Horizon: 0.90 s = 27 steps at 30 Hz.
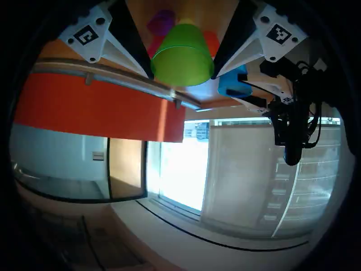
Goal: Pour water
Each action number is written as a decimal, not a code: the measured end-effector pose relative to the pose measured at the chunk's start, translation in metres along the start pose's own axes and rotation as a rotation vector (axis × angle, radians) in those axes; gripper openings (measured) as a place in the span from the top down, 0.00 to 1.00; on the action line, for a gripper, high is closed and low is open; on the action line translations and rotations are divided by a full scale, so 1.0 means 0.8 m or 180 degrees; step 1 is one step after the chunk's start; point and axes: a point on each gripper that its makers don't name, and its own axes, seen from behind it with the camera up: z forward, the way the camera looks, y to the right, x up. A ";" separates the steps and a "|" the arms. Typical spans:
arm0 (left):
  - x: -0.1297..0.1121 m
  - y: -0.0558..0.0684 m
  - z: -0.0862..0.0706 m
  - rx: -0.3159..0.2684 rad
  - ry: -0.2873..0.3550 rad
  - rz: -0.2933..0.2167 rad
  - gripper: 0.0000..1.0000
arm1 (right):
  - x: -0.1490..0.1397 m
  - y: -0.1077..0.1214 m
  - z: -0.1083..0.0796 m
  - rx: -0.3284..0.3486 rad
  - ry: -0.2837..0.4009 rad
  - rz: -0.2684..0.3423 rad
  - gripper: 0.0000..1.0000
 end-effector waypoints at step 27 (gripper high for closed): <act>0.004 0.033 -0.004 -0.0175 -0.0128 0.0392 0.12 | -0.074 -0.050 -0.022 0.0531 -0.0556 -0.0045 0.05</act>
